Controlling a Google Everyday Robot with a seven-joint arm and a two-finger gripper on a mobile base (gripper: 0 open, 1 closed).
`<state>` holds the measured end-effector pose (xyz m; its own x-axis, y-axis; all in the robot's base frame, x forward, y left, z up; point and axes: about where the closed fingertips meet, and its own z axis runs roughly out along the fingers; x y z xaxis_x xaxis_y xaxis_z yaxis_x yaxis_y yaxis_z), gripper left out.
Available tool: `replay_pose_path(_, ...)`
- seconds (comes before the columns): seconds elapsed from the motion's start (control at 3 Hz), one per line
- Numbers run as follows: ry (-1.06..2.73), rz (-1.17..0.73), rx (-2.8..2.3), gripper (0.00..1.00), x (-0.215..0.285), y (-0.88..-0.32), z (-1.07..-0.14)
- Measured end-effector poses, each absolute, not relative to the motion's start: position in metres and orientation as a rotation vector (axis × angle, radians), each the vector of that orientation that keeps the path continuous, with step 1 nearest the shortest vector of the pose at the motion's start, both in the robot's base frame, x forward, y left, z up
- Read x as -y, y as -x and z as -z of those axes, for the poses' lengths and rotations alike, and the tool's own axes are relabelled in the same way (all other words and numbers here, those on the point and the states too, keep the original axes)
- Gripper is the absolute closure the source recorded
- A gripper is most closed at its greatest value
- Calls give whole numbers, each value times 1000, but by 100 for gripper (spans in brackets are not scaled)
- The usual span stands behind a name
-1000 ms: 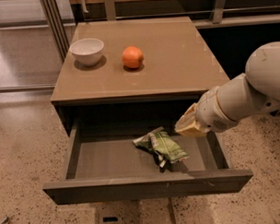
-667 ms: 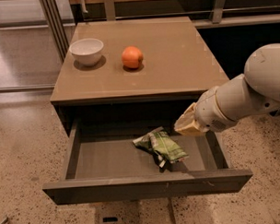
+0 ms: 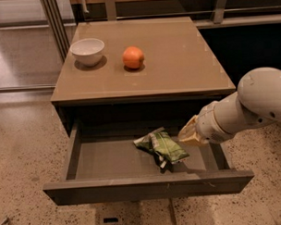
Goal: Pick green jalapeno chip bag from top drawer and place on counter
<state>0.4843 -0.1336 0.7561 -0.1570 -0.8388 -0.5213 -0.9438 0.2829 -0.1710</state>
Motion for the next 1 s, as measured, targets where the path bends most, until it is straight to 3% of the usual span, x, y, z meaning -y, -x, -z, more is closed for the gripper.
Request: replay_pose_path(1.0,1538,-393,-2037,13,124,-497,-692)
